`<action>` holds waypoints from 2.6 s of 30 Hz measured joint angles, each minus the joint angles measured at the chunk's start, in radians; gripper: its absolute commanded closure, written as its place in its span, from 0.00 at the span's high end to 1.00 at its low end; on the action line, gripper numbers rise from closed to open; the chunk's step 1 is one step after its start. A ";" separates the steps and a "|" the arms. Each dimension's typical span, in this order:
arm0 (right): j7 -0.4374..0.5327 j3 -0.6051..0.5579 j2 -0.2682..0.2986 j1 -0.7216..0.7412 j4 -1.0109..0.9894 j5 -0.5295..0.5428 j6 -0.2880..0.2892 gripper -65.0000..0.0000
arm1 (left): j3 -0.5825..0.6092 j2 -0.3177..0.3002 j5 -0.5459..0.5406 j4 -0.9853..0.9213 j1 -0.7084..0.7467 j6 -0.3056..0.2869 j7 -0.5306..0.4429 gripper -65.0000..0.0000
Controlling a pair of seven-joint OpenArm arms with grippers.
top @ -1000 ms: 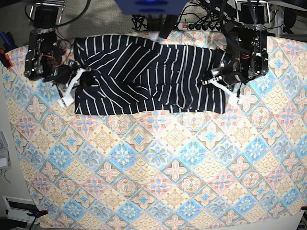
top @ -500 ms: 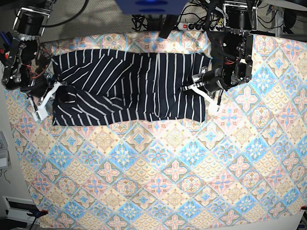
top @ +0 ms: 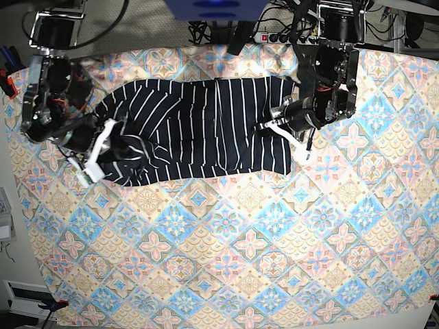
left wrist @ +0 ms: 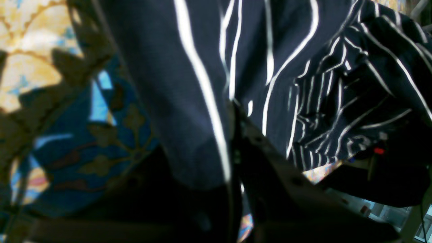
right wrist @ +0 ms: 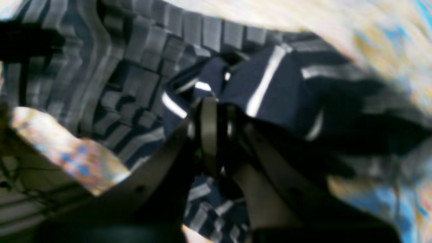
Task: Fold the T-shirt properly
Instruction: 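Grasp the shirt end with the right gripper and lift it, then fold the held shirt end over toward the left gripper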
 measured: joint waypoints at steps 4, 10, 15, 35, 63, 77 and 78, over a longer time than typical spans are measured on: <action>0.000 -0.049 -0.049 0.000 0.010 -0.011 -0.001 0.01 | 0.000 0.000 0.000 0.000 0.000 0.000 0.000 0.00; -0.003 -0.145 -0.132 0.005 0.014 -0.014 -0.004 0.01 | -0.002 -0.001 0.000 0.000 0.000 0.000 0.000 0.00; -0.003 -0.206 -0.197 0.008 0.018 -0.016 -0.004 0.01 | -0.002 0.000 0.000 0.000 0.000 0.000 0.000 0.00; 0.000 -0.270 -0.235 0.047 0.018 -0.015 -0.004 0.01 | -0.003 -0.023 -0.004 0.002 0.037 0.001 -0.003 0.37; -0.004 -0.740 -0.282 0.245 -0.072 -0.274 0.000 0.01 | -0.226 -0.086 -0.010 0.093 0.158 -0.003 0.000 0.63; 0.163 -0.866 -0.298 0.311 -0.203 -0.317 0.000 0.06 | -0.226 -0.083 -0.008 0.093 0.161 -0.004 0.001 0.63; 0.164 -0.866 -0.296 0.311 -0.202 -0.339 -0.001 0.10 | -0.226 -0.084 -0.008 0.093 0.161 -0.004 0.001 0.63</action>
